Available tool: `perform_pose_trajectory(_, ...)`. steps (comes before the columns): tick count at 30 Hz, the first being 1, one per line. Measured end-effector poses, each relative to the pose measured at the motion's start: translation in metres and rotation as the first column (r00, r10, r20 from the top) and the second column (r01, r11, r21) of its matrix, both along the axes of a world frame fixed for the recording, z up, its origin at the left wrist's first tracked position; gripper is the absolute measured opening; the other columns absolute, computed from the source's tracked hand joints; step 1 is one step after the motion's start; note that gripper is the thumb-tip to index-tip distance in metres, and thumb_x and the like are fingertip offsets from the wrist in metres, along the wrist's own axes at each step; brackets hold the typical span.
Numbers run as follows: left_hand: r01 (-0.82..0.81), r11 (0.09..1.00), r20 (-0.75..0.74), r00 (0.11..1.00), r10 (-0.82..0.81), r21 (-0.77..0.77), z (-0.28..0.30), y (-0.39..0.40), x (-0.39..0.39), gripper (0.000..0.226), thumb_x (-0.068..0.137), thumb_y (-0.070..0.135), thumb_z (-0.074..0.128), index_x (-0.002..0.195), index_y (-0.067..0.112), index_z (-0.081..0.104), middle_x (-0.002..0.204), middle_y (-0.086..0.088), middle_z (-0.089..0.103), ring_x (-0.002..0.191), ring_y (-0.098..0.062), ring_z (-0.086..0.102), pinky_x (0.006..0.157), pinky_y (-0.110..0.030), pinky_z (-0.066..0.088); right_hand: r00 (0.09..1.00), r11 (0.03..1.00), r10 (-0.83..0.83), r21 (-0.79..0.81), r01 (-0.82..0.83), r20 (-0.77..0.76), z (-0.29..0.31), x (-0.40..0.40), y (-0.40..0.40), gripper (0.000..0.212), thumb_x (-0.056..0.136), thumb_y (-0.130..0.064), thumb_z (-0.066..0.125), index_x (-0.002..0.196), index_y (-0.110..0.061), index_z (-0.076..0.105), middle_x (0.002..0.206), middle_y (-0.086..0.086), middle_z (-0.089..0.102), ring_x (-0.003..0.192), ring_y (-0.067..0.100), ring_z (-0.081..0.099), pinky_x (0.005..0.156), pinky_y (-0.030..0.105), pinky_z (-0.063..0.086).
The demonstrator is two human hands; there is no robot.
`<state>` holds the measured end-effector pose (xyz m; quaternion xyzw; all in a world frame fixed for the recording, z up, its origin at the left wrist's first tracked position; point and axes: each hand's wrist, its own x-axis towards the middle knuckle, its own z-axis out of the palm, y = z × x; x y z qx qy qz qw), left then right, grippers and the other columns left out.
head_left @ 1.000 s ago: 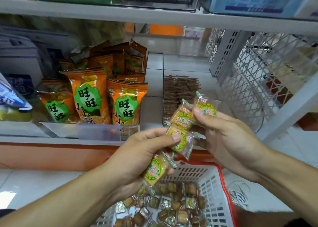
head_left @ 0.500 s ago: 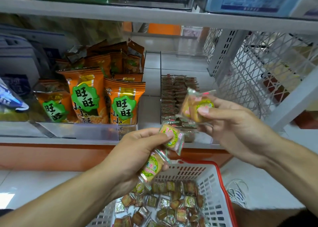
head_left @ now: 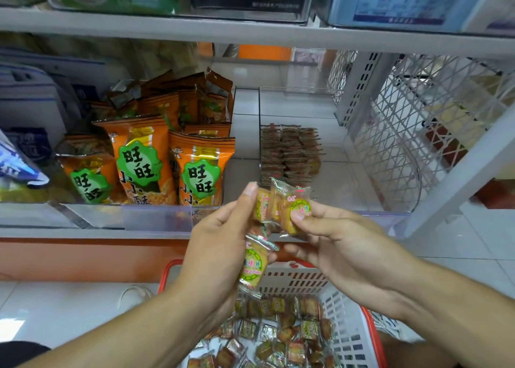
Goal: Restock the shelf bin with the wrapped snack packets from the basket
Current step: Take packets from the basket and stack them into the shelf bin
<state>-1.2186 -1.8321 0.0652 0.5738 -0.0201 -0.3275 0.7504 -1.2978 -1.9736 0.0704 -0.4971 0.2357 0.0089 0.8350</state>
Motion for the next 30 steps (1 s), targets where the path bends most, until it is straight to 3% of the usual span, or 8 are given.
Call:
perform_pose_trajectory(5, 0.090, 0.995, -0.063, 0.994, -0.088, 0.032, -0.002, 0.003, 0.004, 0.039, 0.085, 0.053, 0.071, 0.095, 0.017, 0.082, 0.069, -0.009, 0.067, 0.048, -0.023, 0.060, 0.051, -0.031, 0.054, 0.999, 0.984, 0.036, -0.174, -0.028, 0.039, 0.004, 0.000, -0.008, 0.035, 0.094, -0.011, 0.058, 0.128, -0.016, 0.067, 0.120, 0.009, 0.073, 0.094, 0.012, 0.064, 0.078, 0.029, 0.049)
perform_pose_trajectory(7, 0.104, 0.993, -0.098, 0.990, -0.099, 0.053, -0.004, 0.004, 0.005, 0.031, 0.081, 0.044, 0.075, 0.086, 0.014, 0.082, 0.066, -0.015, 0.065, 0.044, -0.026, 0.059, 0.047, -0.033, 0.054, 0.998, 0.973, 0.025, -0.229, -0.011, 0.056, 0.007, 0.001, -0.012, 0.039, 0.093, -0.010, 0.059, 0.131, -0.016, 0.065, 0.121, 0.009, 0.073, 0.095, 0.012, 0.065, 0.081, 0.028, 0.051)
perform_pose_trajectory(12, 0.210, 0.978, -0.152, 0.966, -0.210, -0.012, -0.005, 0.008, -0.001, 0.027, 0.076, 0.030, 0.073, 0.085, 0.006, 0.081, 0.070, -0.018, 0.064, 0.043, -0.022, 0.055, 0.041, -0.029, 0.050, 0.995, 0.940, 0.028, -0.342, 0.006, 0.094, 0.010, 0.001, -0.019, 0.044, 0.095, -0.008, 0.058, 0.138, -0.014, 0.058, 0.124, 0.009, 0.072, 0.115, 0.023, 0.067, 0.107, 0.037, 0.047)
perform_pose_trajectory(15, 0.148, 0.988, -0.125, 0.981, -0.151, -0.032, -0.005, 0.007, -0.003, 0.018, 0.089, 0.022, 0.067, 0.090, 0.014, 0.083, 0.070, -0.012, 0.065, 0.046, -0.019, 0.059, 0.039, -0.026, 0.048, 0.993, 0.918, -0.013, -0.393, 0.058, 0.116, 0.010, 0.002, -0.020, 0.039, 0.098, -0.012, 0.055, 0.137, -0.015, 0.060, 0.125, 0.001, 0.072, 0.122, 0.017, 0.064, 0.114, 0.039, 0.040)
perform_pose_trajectory(21, 0.065, 0.993, -0.038, 0.997, -0.069, -0.103, -0.003, 0.005, 0.000, 0.030, 0.073, 0.024, 0.074, 0.102, 0.022, 0.082, 0.082, -0.006, 0.078, 0.055, -0.014, 0.068, 0.044, -0.027, 0.053, 0.998, 0.966, -0.012, -0.258, 0.028, 0.064, 0.004, -0.001, -0.012, 0.031, 0.096, -0.024, 0.055, 0.117, -0.011, 0.074, 0.117, 0.011, 0.074, 0.112, 0.021, 0.068, 0.107, 0.044, 0.048)
perform_pose_trajectory(26, 0.122, 0.992, 0.042, 0.992, -0.121, -0.028, -0.008, 0.001, 0.003, 0.022, 0.092, 0.016, 0.068, 0.108, 0.024, 0.080, 0.094, -0.006, 0.080, 0.053, -0.015, 0.069, 0.046, -0.028, 0.054, 1.000, 0.996, 0.003, -0.088, -0.003, 0.009, 0.005, 0.002, -0.015, 0.035, 0.094, -0.021, 0.056, 0.119, -0.002, 0.072, 0.120, 0.022, 0.071, 0.118, 0.036, 0.065, 0.104, 0.047, 0.051)
perform_pose_trajectory(30, 0.161, 0.987, 0.118, 0.980, -0.163, 0.023, -0.009, -0.003, 0.009, 0.021, 0.096, 0.021, 0.067, 0.112, 0.028, 0.079, 0.101, -0.006, 0.080, 0.071, -0.018, 0.075, 0.052, -0.032, 0.058, 0.996, 0.996, 0.077, -0.050, -0.075, 0.054, 0.016, 0.007, -0.028, 0.037, 0.091, -0.014, 0.058, 0.123, 0.003, 0.068, 0.123, 0.025, 0.068, 0.110, 0.034, 0.065, 0.103, 0.046, 0.052)
